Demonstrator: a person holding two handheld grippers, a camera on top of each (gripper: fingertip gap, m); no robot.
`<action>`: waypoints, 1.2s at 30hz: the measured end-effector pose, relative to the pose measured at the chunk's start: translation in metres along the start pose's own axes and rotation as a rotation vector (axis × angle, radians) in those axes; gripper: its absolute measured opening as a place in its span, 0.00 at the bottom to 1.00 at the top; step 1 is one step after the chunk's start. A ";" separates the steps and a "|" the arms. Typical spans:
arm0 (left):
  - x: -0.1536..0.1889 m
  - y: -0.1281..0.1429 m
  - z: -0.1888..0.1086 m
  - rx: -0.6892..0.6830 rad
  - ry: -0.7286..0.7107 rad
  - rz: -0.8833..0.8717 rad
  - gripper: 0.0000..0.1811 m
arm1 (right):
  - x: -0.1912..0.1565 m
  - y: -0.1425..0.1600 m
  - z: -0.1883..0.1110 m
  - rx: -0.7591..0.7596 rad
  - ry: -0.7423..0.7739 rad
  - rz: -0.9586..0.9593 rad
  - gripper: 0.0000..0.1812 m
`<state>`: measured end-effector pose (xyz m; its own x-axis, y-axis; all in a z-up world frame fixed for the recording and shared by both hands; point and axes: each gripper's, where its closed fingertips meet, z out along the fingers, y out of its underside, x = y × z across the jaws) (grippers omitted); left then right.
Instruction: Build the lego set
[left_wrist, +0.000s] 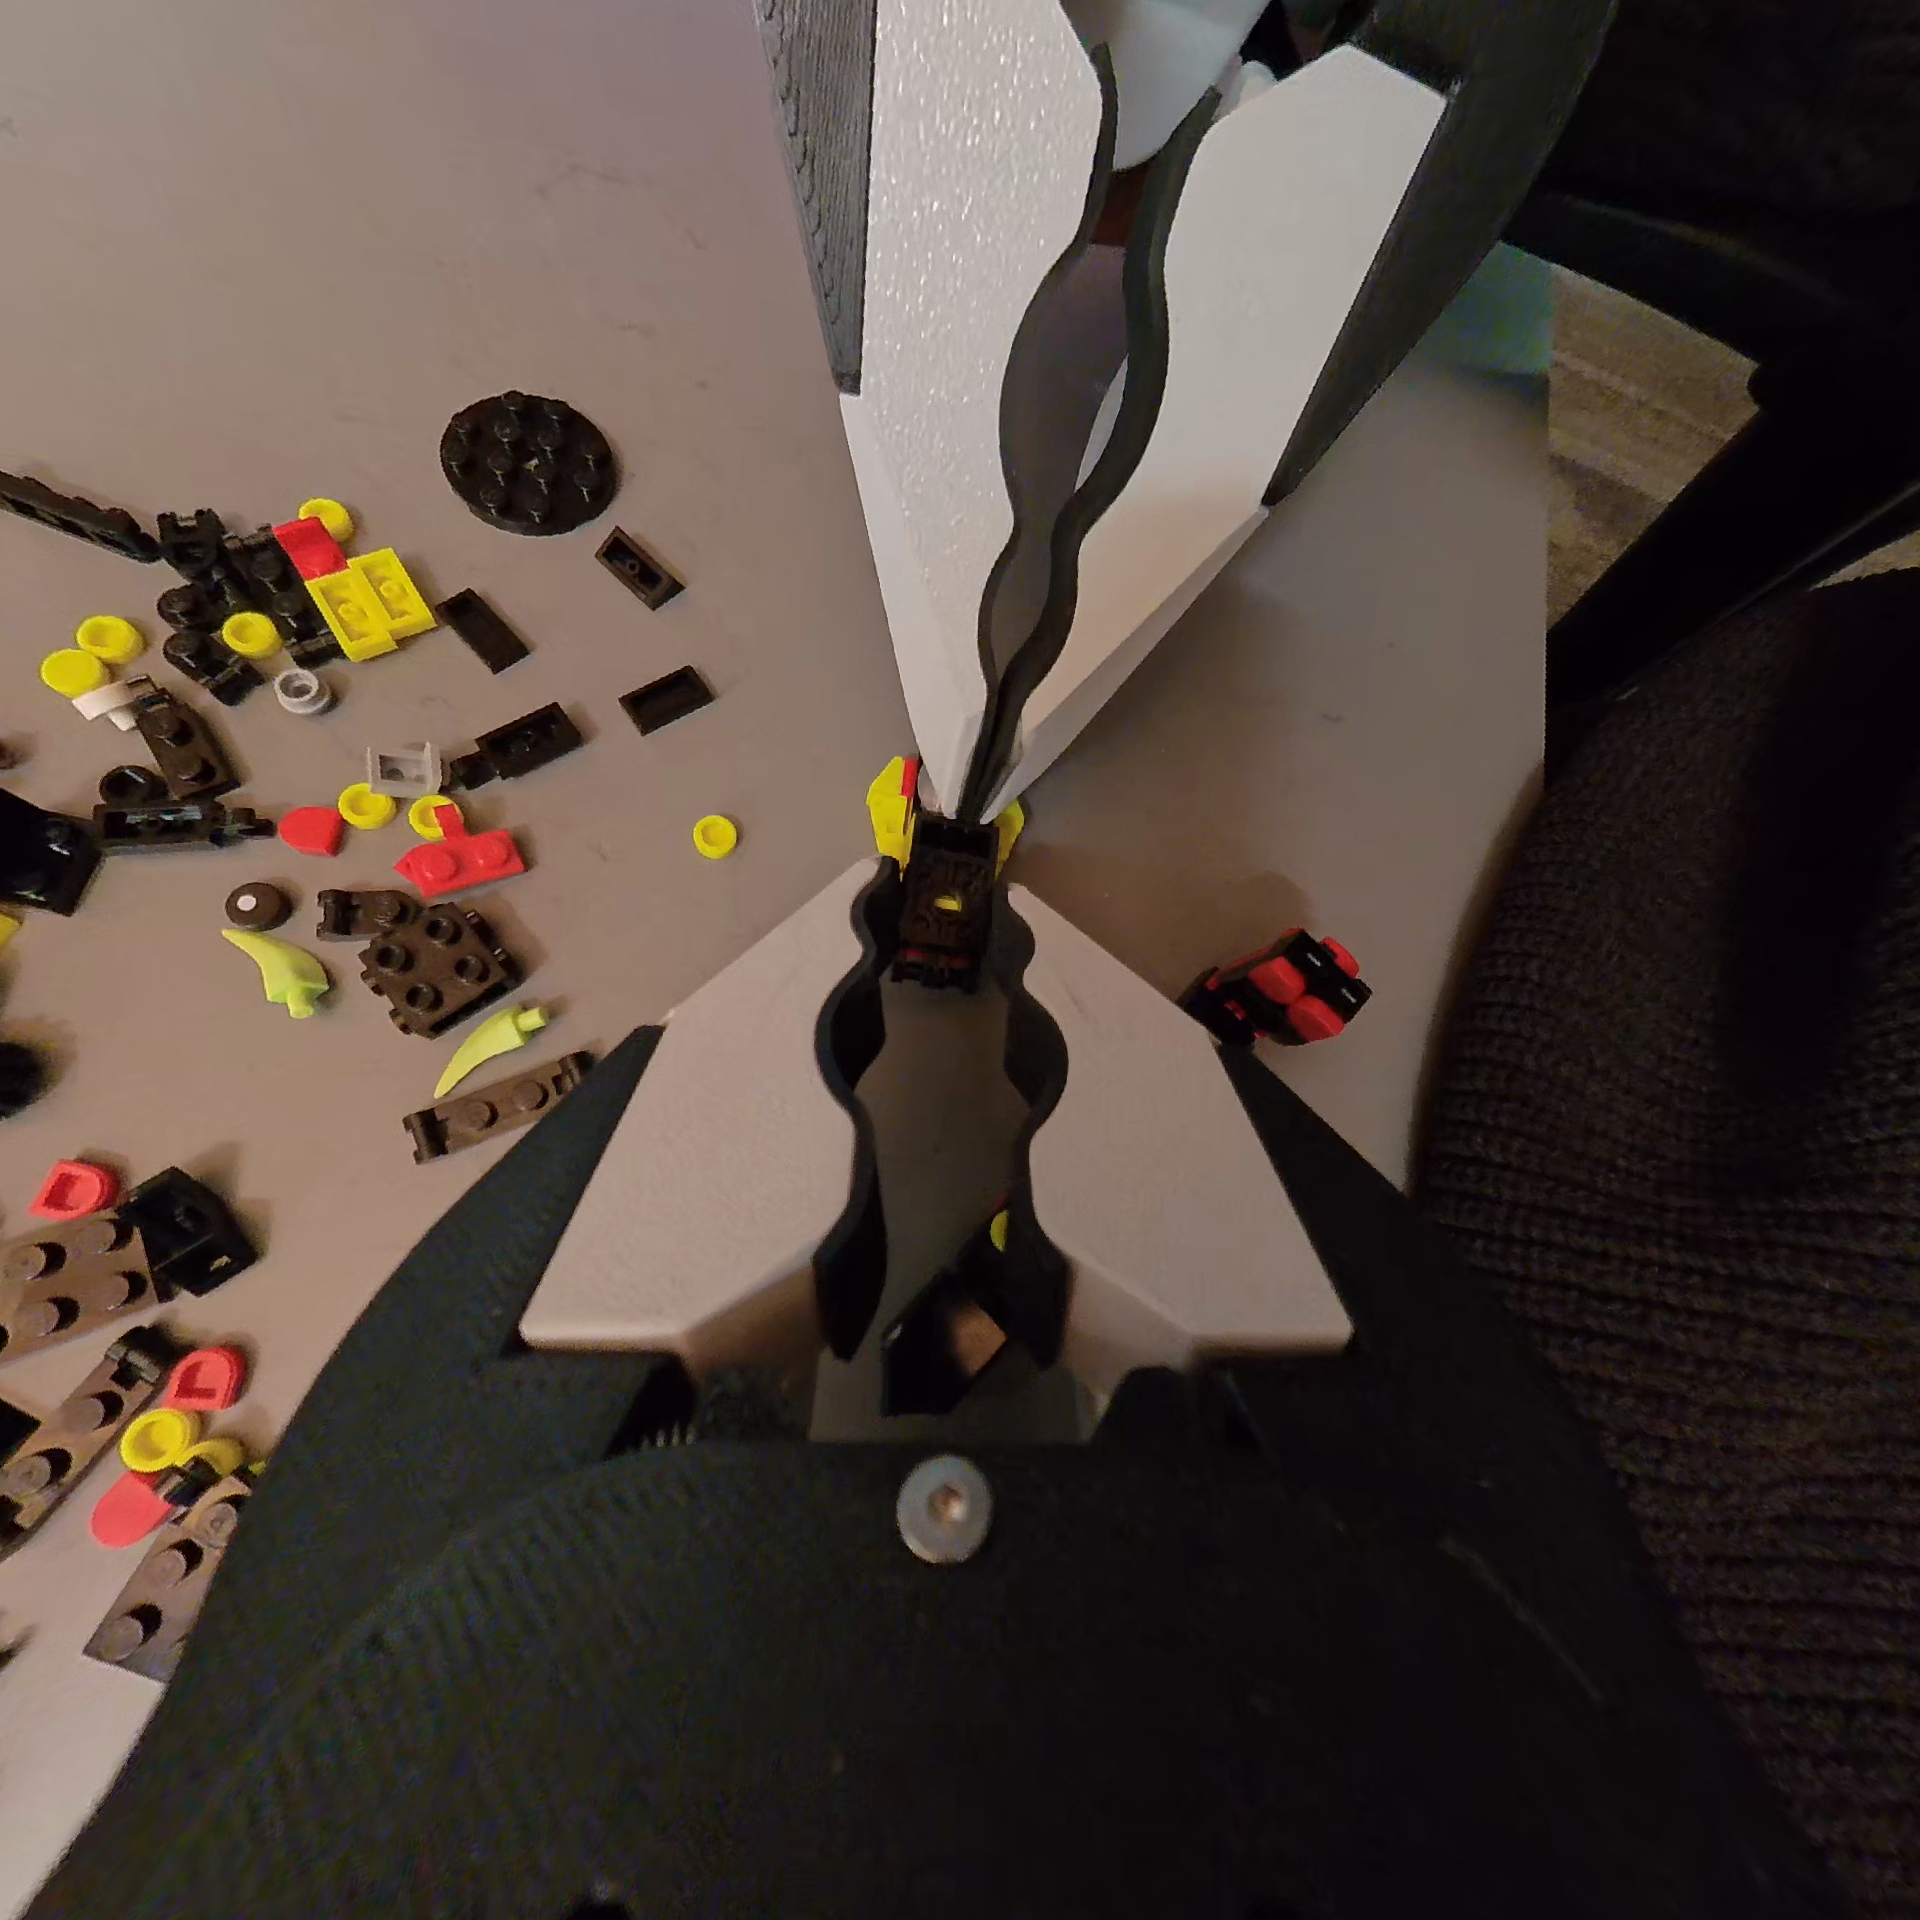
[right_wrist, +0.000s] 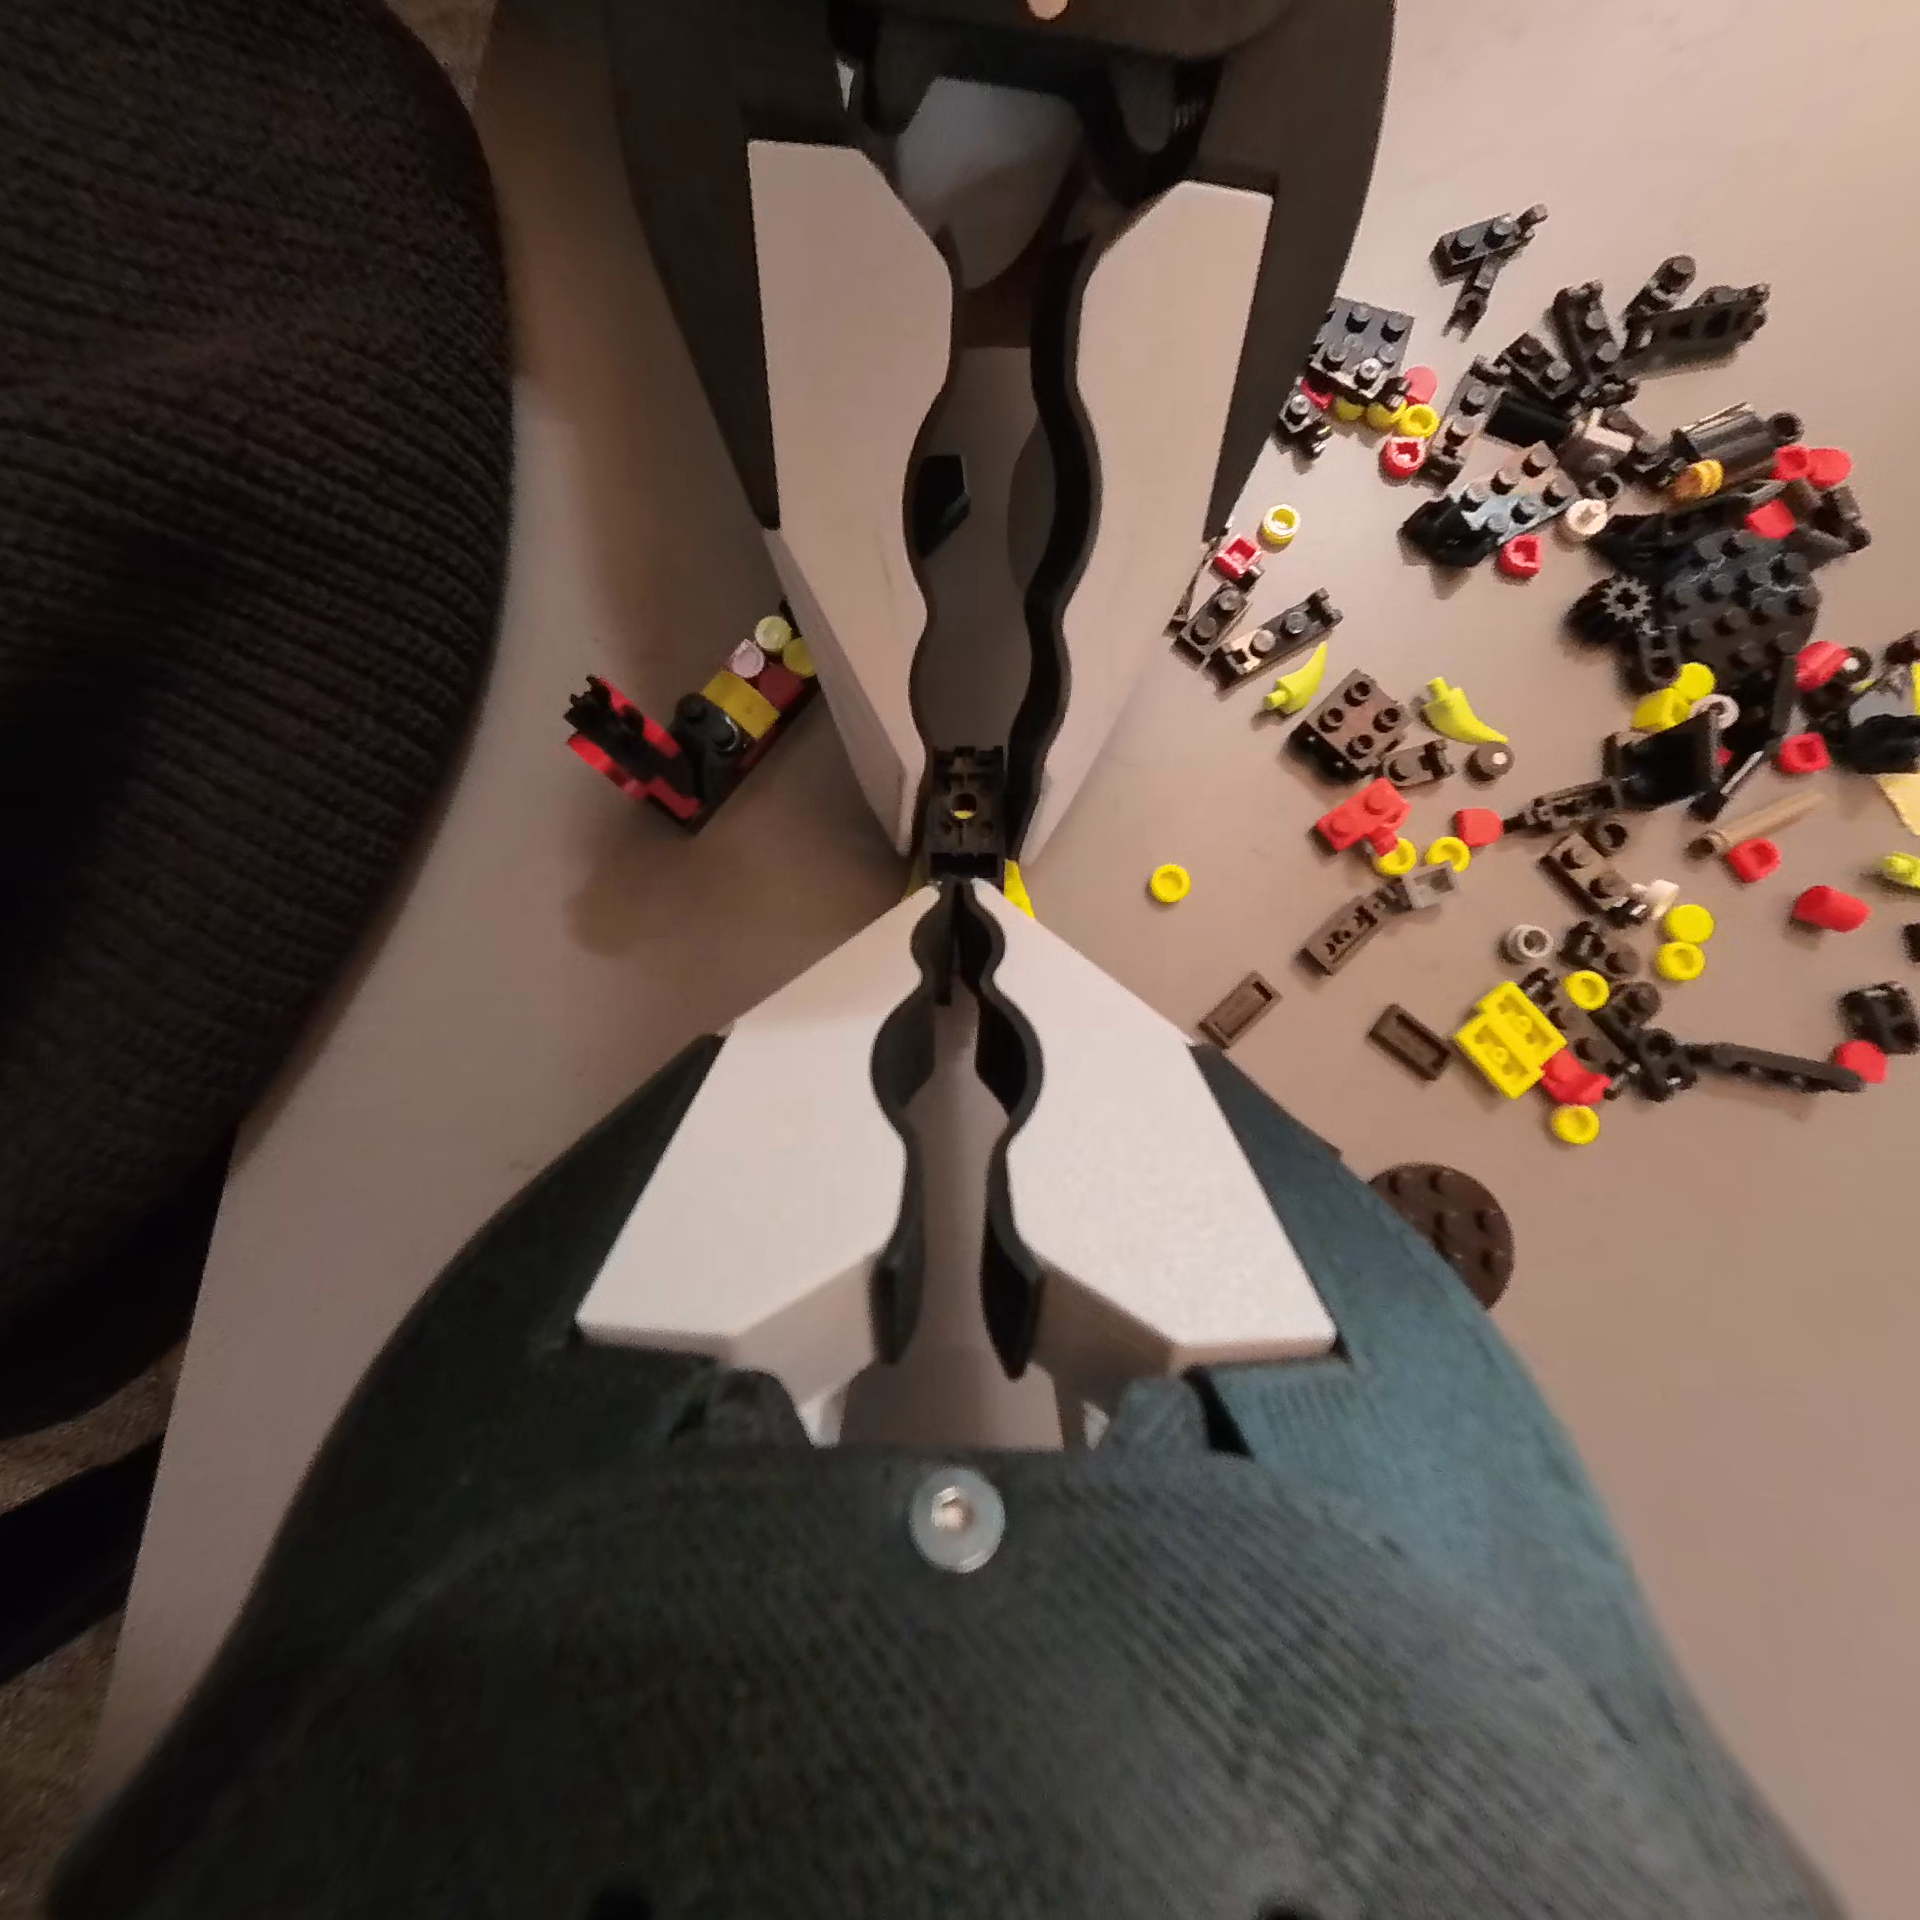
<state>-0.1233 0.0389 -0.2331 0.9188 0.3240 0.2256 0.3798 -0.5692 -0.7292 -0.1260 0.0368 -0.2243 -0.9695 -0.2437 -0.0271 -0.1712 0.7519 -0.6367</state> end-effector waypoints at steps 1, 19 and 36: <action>0.000 0.000 0.000 -0.001 0.000 -0.002 0.08 | 0.000 0.000 0.000 0.008 0.000 0.002 0.00; 0.001 0.000 0.000 0.000 0.008 -0.001 0.08 | 0.002 0.005 -0.007 0.044 0.067 0.048 0.07; 0.001 0.000 0.001 0.000 0.010 -0.005 0.08 | 0.000 0.007 -0.006 0.028 0.053 0.064 0.05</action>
<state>-0.1226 0.0397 -0.2335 0.9178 0.3197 0.2355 0.3844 -0.5672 -0.7283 -0.1286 0.0456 -0.2247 -0.9863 -0.1624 -0.0277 -0.1046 0.7474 -0.6561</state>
